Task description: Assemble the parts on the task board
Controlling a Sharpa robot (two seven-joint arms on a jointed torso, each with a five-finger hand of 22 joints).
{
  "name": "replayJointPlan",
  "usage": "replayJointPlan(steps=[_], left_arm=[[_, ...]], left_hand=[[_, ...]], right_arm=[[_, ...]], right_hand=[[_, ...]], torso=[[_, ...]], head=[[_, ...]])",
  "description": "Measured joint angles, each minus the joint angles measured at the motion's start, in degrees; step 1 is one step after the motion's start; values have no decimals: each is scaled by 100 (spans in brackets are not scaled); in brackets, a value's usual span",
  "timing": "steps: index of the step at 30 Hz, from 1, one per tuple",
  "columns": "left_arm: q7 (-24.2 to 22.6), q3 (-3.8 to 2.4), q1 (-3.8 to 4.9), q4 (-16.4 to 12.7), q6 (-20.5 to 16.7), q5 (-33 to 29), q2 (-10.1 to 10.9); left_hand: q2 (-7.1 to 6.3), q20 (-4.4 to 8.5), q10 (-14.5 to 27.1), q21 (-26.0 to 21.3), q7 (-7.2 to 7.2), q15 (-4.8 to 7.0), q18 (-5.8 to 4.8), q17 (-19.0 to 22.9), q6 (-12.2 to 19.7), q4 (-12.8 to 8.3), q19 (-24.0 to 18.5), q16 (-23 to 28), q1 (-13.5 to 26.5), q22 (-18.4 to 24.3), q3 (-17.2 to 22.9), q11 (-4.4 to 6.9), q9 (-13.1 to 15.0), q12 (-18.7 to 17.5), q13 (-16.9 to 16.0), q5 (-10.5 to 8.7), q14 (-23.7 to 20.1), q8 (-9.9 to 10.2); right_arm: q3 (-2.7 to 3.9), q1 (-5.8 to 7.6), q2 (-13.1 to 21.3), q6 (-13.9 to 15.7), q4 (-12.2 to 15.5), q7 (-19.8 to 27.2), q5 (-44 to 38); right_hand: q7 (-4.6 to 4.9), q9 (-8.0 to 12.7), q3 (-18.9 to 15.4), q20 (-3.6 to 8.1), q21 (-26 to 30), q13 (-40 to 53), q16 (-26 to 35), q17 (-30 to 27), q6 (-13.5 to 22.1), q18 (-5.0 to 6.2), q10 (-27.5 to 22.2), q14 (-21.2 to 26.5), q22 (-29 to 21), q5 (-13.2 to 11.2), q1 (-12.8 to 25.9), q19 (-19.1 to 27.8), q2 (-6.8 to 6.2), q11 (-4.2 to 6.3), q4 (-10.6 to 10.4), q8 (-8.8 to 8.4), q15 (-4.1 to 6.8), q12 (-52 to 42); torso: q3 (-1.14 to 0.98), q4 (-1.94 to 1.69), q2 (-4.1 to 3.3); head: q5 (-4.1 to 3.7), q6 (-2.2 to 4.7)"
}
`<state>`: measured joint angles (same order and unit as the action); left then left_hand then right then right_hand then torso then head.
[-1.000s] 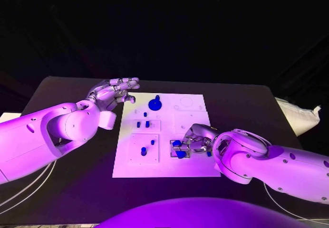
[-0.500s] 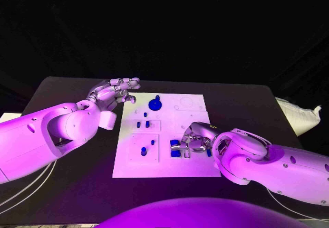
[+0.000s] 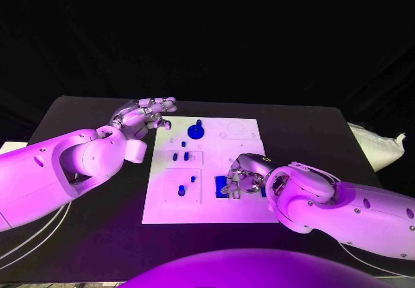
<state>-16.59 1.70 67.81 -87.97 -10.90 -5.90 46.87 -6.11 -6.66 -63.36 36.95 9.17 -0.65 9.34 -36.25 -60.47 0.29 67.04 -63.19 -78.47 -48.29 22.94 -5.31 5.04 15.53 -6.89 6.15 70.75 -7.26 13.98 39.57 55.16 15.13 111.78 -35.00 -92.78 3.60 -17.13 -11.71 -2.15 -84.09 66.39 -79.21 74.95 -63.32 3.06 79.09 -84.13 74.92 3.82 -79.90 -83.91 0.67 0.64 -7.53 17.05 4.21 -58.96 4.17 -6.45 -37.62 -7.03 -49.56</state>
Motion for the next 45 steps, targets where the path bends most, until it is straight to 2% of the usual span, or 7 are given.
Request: replayJointPlan(steps=[10,12,16,21,23,33,45], left_arm=[[0,0,0,-1,3,2,6],[0,0,0,-1,4,2,8],[2,0,0,-2,6,3,18],[4,0,-1,-1,7,3,29],[4,0,-1,-3,7,4,35],[6,1,-1,-11,8,6,55],[13,1,-1,-10,14,10,54]], left_hand=[[0,0,0,0,0,0,0,0,0,0,0,0,0,0,0,0,0,0,1,0,0,0],[0,0,0,0,0,0,0,-1,0,0,0,0,0,0,0,0,0,0,1,0,0,0],[0,0,21,0,0,0,0,5,0,-16,0,0,0,5,-16,21,-4,0,1,0,0,-24],[0,0,21,0,0,0,0,5,0,-16,0,0,0,6,-16,21,-5,0,1,0,0,-24],[0,0,21,0,0,0,0,5,0,-16,0,0,0,6,-16,21,-5,0,1,0,0,-23],[0,0,20,0,0,0,0,4,0,-16,0,0,0,5,-16,21,-5,0,2,0,0,-23],[0,0,20,1,0,0,0,4,0,-16,0,0,0,5,-16,20,-4,0,2,0,0,-23]], right_arm=[[1,-18,-15,-7,-20,3,-173],[1,-21,43,26,23,3,-173],[1,-22,261,137,184,11,-64],[7,32,734,285,351,29,312],[12,55,897,312,354,33,421],[11,76,1242,255,191,47,482],[9,-36,1246,-38,27,38,91]], right_hand=[[0,-29,53,0,0,31,0,-1,0,0,31,-1,-1,3,-100,0,79,12,53,0,-1,0],[0,-31,-7,0,0,38,0,-1,0,0,31,-1,-1,136,7,0,147,12,-48,0,-1,18],[34,-31,-99,0,22,-133,16,-17,102,0,8,0,-1,384,288,0,21,-3,-229,-49,0,256],[154,51,-56,-43,67,-261,53,-59,401,-1,-140,22,-1,853,223,43,78,-95,-233,-303,-22,505],[163,73,-20,-43,67,-333,66,-74,410,-1,-173,10,-1,928,146,43,78,-114,-211,-357,-34,610],[153,93,-65,-67,64,-348,33,-27,332,0,-191,1,-2,939,117,61,98,-131,-344,-389,-43,637],[98,39,-163,-73,-26,159,-196,0,179,-1,103,1,-2,939,323,10,90,-61,-608,-422,-42,-195]], torso=[[0,9,-1],[-2,10,-3],[-7,12,-3],[-7,16,-3],[-3,20,-3],[-12,73,-13],[-18,77,-19]], head=[[1,-2],[-2,1],[-8,2],[-42,2],[-62,3],[-120,34],[-146,29]])
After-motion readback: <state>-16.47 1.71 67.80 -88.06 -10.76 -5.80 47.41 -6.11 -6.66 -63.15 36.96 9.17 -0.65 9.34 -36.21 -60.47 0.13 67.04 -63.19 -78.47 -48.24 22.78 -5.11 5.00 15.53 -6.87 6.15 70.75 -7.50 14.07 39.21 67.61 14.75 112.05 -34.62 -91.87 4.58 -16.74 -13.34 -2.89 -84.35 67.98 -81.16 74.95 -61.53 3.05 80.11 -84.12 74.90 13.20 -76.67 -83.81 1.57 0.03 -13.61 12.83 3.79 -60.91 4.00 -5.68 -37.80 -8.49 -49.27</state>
